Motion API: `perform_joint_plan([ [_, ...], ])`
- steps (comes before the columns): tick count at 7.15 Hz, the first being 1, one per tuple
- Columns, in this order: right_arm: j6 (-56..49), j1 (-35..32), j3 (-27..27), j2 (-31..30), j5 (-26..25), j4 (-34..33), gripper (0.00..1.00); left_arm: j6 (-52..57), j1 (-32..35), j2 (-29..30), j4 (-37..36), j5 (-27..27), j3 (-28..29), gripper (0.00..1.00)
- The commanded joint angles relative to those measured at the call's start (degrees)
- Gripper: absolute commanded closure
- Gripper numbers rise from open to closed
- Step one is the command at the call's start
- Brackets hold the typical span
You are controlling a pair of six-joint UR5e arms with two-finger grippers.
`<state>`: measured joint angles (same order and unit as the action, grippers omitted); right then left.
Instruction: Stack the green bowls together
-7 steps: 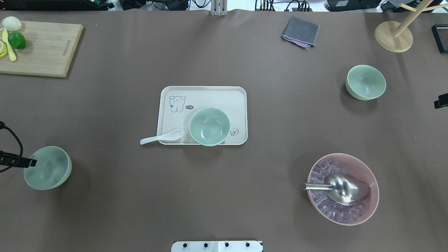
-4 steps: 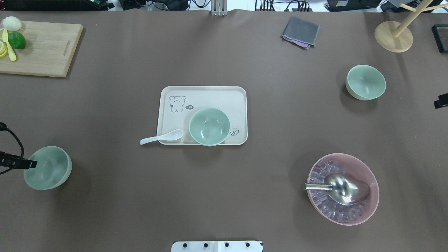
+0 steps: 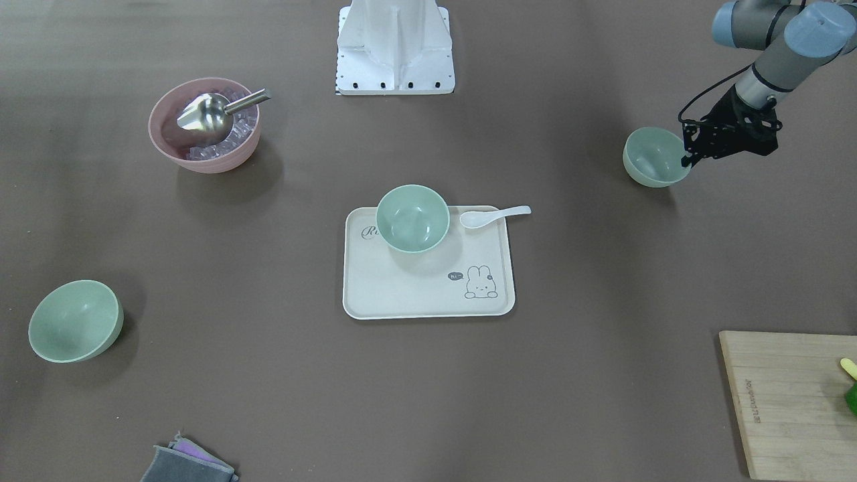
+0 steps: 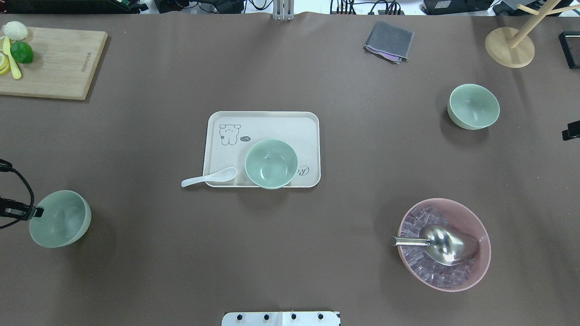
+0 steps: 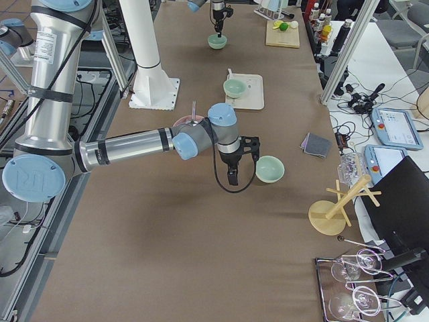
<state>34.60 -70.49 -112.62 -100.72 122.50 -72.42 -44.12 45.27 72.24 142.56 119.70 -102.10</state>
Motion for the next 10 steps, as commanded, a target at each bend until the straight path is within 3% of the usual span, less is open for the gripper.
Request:
perform_joint_plan([
  [1,0.03,0.0,-0.06,0.0,0.02,0.0,0.01,-0.09,0.07,0.18,0.0,0.61,-1.34,1.0],
  [3,0.03,0.0,-0.06,0.0,0.11,0.0,0.01,-0.18,1.83,0.44,-0.44,4.47,-5.38,1.0],
  [5,0.03,0.0,-0.06,0.0,0.11,0.0,0.01,-0.96,3.42,5.6,-3.58,4.48,-5.48,1.0],
  [7,0.03,0.0,-0.06,0.0,0.11,0.0,0.01,-1.14,3.77,16.3,-16.37,4.4,-6.27,1.0],
  [10,0.03,0.0,-0.06,0.08,0.11,0.0,0.01,-5.95,3.16,38.69,-42.81,3.78,-5.92,1.0],
])
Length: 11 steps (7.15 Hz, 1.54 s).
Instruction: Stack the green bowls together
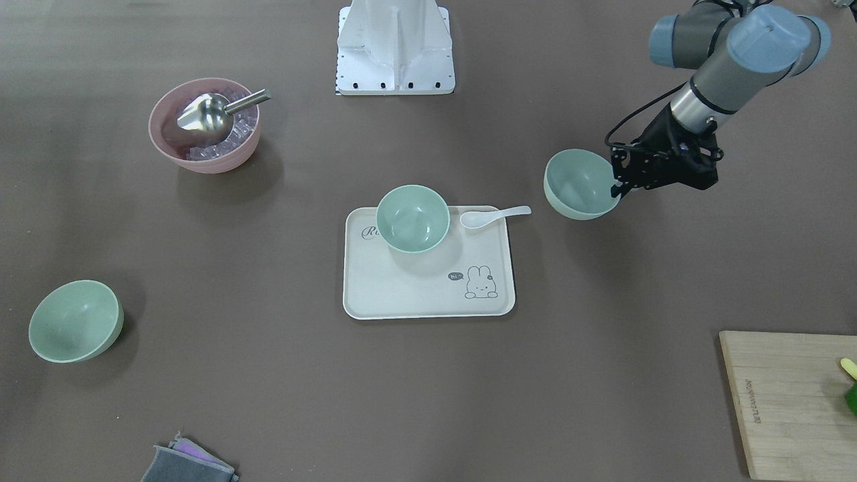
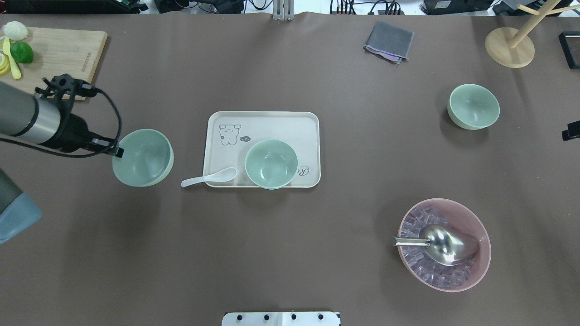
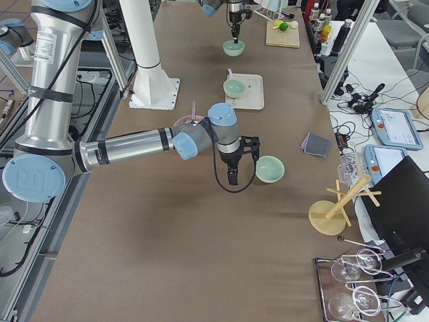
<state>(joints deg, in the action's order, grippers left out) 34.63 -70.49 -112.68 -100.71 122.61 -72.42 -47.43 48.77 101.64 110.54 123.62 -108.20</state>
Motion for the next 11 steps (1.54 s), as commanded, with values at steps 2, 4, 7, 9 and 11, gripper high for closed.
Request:
perform_joint_plan([
  [2,0.0,0.0,0.0,0.07,0.0,0.0,0.01,-6.07,-4.27,17.33,-19.63,-0.92,0.7,1.0],
  [4,0.0,0.0,0.09,0.07,-0.09,0.0,0.01,-14.14,-9.28,22.78,-20.1,-5.65,4.37,1.0],
  [7,-0.09,0.0,0.09,0.07,-0.17,0.0,0.01,-17.78,-12.56,27.37,-20.1,-8.31,10.09,1.0],
  [9,-0.09,0.09,0.09,0.07,-0.18,0.0,0.01,-19.11,-13.35,29.92,-20.01,-8.57,13.0,1.0],
  [11,-0.09,0.18,0.09,0.07,-0.18,0.0,0.01,-19.11,-14.14,29.84,-19.66,-9.45,13.71,1.0],
])
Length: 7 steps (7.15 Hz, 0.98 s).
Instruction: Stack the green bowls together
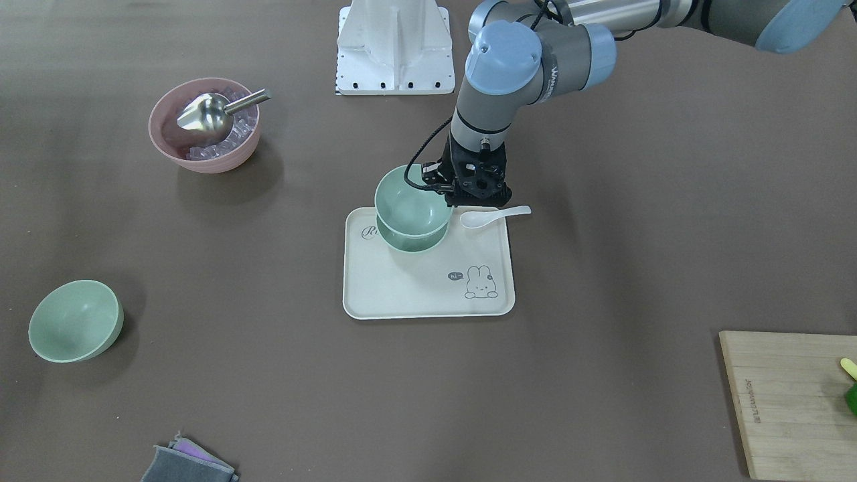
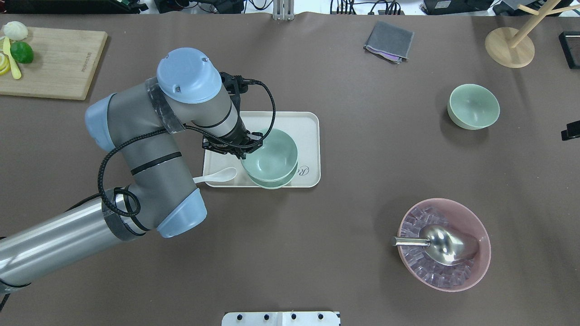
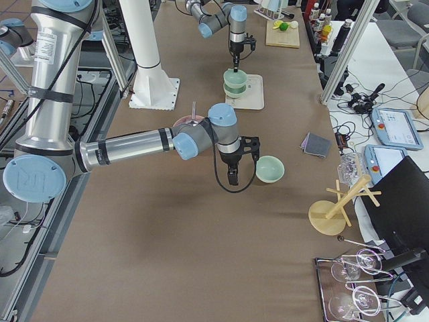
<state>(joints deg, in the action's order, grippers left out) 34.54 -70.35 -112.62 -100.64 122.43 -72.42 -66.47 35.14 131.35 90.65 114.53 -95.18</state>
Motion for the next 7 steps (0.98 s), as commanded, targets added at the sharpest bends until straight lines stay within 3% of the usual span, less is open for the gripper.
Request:
perform_joint_plan([
  [1,0.0,0.03,0.03,0.0,-0.09,0.0,0.01,0.02,-0.86,0.13,0.49,-0.36,0.96,1.0],
  [7,0.0,0.12,0.03,0.09,-0.09,0.0,0.01,0.11,-1.04,0.22,5.49,-0.36,4.29,1.0],
])
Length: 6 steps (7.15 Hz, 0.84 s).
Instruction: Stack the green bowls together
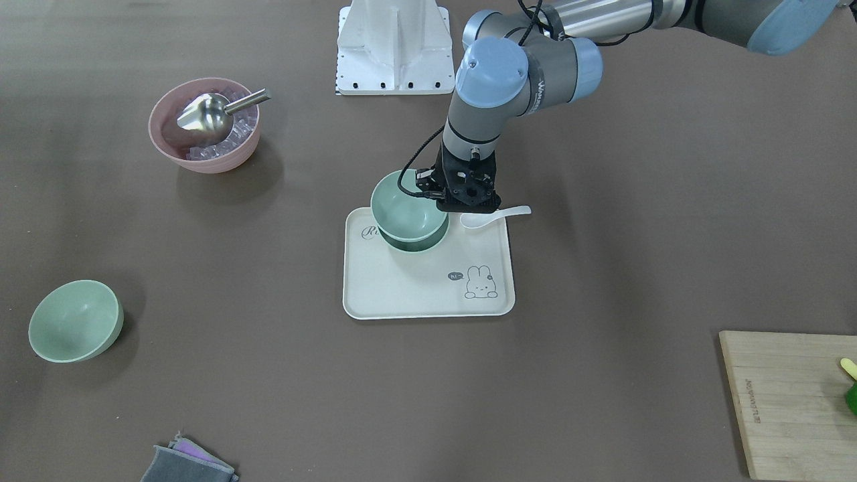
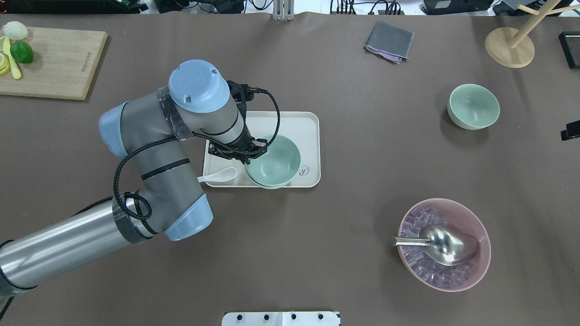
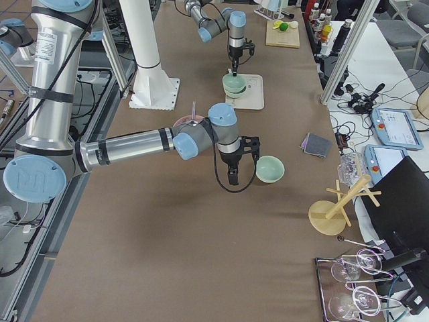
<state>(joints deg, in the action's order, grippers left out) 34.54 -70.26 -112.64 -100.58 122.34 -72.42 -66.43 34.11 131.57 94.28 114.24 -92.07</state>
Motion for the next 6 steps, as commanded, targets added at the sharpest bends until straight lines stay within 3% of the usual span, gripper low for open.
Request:
perform_joint_plan([
  [1,0.09,-0.06,0.05,0.03,0.0,0.0,0.01,0.07,0.0,0.01,1.96,-0.07,1.37,1.0],
  [6,0.0,-0.06,0.05,0.03,-0.09,0.0,0.01,0.33,0.0,-0.08,2.05,0.02,2.16,1.0],
])
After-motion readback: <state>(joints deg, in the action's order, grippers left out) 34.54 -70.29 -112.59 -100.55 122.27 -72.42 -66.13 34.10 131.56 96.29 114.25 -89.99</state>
